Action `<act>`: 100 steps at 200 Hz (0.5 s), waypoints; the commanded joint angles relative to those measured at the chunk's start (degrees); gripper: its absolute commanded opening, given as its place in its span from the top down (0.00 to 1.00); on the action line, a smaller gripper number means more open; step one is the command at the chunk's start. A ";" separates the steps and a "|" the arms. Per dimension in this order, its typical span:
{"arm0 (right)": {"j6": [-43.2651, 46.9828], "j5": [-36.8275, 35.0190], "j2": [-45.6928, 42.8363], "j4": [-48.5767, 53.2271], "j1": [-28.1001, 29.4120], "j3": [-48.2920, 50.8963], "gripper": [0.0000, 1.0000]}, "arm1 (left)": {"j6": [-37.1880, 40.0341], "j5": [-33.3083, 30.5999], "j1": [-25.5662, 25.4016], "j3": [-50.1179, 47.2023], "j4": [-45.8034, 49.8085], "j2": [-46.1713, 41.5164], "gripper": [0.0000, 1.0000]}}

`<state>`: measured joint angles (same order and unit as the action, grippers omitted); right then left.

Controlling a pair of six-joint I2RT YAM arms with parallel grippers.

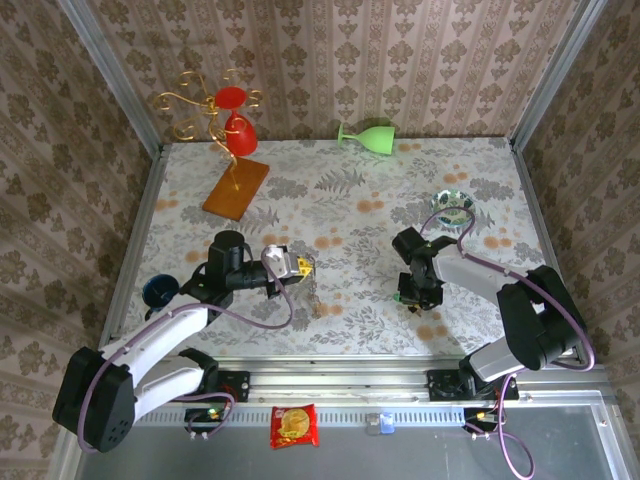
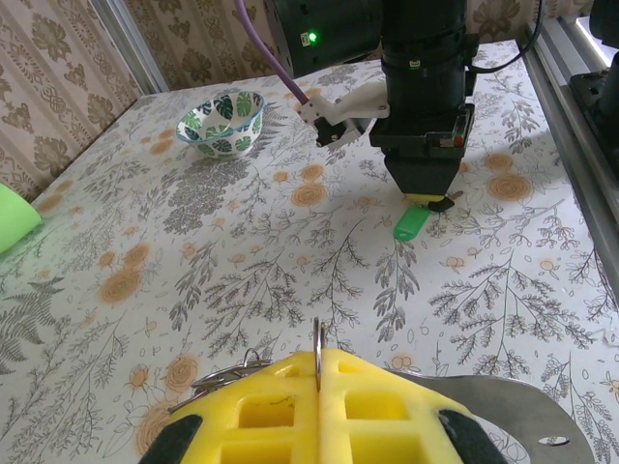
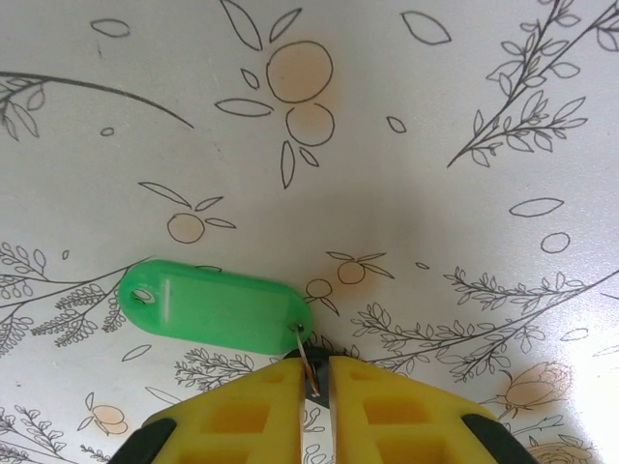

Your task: Put the keys on the keyring

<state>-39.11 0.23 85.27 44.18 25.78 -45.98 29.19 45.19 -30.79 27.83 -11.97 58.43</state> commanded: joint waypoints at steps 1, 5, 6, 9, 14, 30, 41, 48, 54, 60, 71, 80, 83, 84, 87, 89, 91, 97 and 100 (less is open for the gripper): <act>0.70 -1.64 1.10 2.03 0.39 -1.50 0.83 | 1.27 1.95 -0.33 1.96 -0.91 -0.07 1.00; 0.67 -1.65 1.18 2.00 0.41 -1.53 0.82 | 1.28 1.95 -0.33 1.96 -0.83 -0.09 1.00; 0.69 -1.64 1.19 1.98 0.41 -1.55 0.82 | 1.29 1.94 -0.33 1.96 -0.80 -0.08 1.00; 0.69 -1.70 1.16 1.92 0.41 -1.64 0.82 | 1.25 1.93 -0.33 1.96 -0.80 -0.08 1.00; 0.78 -1.72 1.28 1.85 0.41 -1.68 0.82 | 1.28 1.94 -0.33 1.96 -0.85 -0.08 1.00; 0.95 -1.81 1.47 1.78 0.41 -1.84 0.81 | 1.30 2.00 -0.33 1.96 -0.85 0.01 1.00; 0.98 -1.81 1.58 1.83 0.42 -1.84 0.82 | 1.30 2.12 -0.33 1.96 -0.81 0.17 1.00; 1.12 -1.81 1.65 1.81 0.42 -1.77 0.83 | 1.28 2.20 -0.33 2.03 -0.80 0.12 1.00; 1.09 -1.81 1.57 1.84 0.41 -1.77 0.83 | 1.26 2.32 -0.33 1.97 -0.83 0.19 1.00; 1.04 -1.86 1.63 1.81 0.41 -1.80 0.83 | 1.29 2.36 -0.33 2.02 -0.78 0.19 1.00; 1.14 -1.94 1.47 1.79 0.41 -1.84 0.85 | 1.24 2.43 -0.33 2.00 -0.72 0.19 1.00; 1.21 -2.07 1.46 1.91 0.41 -1.91 0.86 | 1.29 2.48 -0.37 1.98 -0.69 0.24 1.00; 1.23 -2.15 1.39 1.96 0.46 -1.92 0.87 | 1.28 2.45 -0.33 2.00 -0.73 0.23 1.00; 1.23 -2.16 1.43 1.96 0.43 -1.92 0.87 | 1.25 2.45 -0.33 2.02 -0.71 0.21 1.00; 1.28 -2.16 1.47 2.11 0.49 -1.92 0.90 | 1.25 2.47 -0.35 2.09 -0.77 0.19 1.00; 1.33 -2.18 1.41 2.13 0.54 -1.99 0.91 | 1.25 2.45 -0.33 2.06 -0.73 0.23 1.00; 1.32 -2.23 1.41 2.16 0.51 -1.94 0.92 | 1.29 2.47 -0.33 2.05 -0.74 0.22 1.00; 1.34 -2.40 1.30 2.26 0.54 -2.09 0.93 | 1.29 2.46 -0.33 2.03 -0.68 0.19 1.00; 1.44 -2.48 1.25 2.37 0.50 -2.10 0.94 | 1.31 2.53 -0.33 2.05 -0.64 0.19 1.00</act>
<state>-38.24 -0.14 86.28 44.21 25.78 -46.41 29.19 45.45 -30.79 27.83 -11.94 58.46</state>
